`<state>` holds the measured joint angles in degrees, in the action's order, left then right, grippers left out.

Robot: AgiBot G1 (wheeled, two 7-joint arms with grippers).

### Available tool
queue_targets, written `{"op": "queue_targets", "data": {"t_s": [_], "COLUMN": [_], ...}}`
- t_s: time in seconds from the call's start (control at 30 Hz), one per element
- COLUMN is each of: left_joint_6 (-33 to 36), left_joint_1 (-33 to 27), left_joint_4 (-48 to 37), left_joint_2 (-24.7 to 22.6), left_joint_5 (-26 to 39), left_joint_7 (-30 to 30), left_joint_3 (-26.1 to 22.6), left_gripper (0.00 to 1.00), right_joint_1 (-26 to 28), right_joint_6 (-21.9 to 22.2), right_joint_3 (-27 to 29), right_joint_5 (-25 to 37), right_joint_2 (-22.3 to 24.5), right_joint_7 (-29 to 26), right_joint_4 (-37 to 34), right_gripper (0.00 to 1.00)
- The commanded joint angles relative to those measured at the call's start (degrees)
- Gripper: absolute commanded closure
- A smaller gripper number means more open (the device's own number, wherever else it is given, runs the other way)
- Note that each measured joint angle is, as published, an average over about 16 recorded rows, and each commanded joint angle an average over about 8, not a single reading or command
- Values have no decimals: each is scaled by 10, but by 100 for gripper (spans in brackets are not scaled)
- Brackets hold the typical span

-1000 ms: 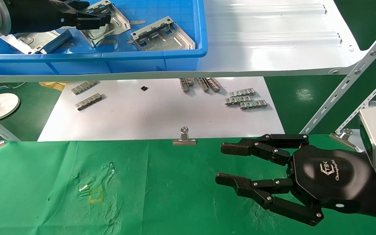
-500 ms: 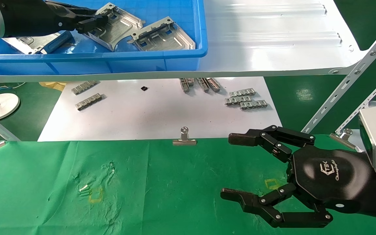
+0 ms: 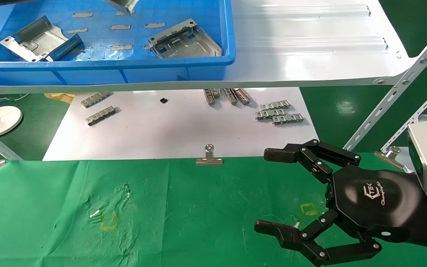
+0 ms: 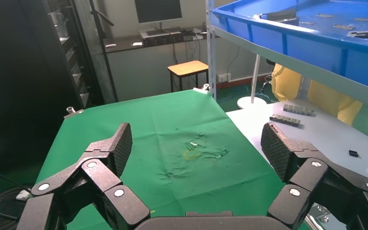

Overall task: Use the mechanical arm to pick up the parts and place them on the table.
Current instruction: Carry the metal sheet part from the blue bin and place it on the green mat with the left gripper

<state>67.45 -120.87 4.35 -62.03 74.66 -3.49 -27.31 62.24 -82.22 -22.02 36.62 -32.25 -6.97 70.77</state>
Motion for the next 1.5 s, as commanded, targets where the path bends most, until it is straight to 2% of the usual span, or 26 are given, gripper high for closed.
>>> {"op": "queue_targets", "data": {"t_s": [0.03, 0.2, 0.37, 0.6, 0.87, 1.03, 1.23, 1.3, 1.37, 1.5], "left_joint_6": [41, 176, 239, 246, 242, 236, 227, 226, 225, 224], "left_joint_1": [1, 9, 30, 94, 188, 231, 260, 268, 275, 283], "left_joint_4": [7, 26, 60, 175, 313, 340, 303, 280, 251, 188], "left_joint_2": [9, 34, 57, 113, 200, 229, 222, 213, 203, 187], "left_joint_5": [-9, -25, -41, -88, -160, -155, -116, -104, -97, -96], "left_joint_7": [-9, -52, -88, -94, -106, -162, -270, -309, -345, -392], "left_joint_3": [5, 12, 9, -25, -93, -144, -189, -199, -207, -213], "left_gripper": [100, 100, 100, 100, 100, 100, 100, 95, 84, 37], "right_joint_1": [0, 0, 0, 0, 0, 0, 0, 0, 0, 0], "right_joint_6": [0, 0, 0, 0, 0, 0, 0, 0, 0, 0], "right_joint_3": [0, 0, 0, 0, 0, 0, 0, 0, 0, 0], "right_joint_5": [0, 0, 0, 0, 0, 0, 0, 0, 0, 0], "right_joint_2": [0, 0, 0, 0, 0, 0, 0, 0, 0, 0], "right_joint_7": [0, 0, 0, 0, 0, 0, 0, 0, 0, 0], "right_joint_4": [0, 0, 0, 0, 0, 0, 0, 0, 0, 0], "right_gripper": [0, 0, 0, 0, 0, 0, 0, 0, 0, 0]}}
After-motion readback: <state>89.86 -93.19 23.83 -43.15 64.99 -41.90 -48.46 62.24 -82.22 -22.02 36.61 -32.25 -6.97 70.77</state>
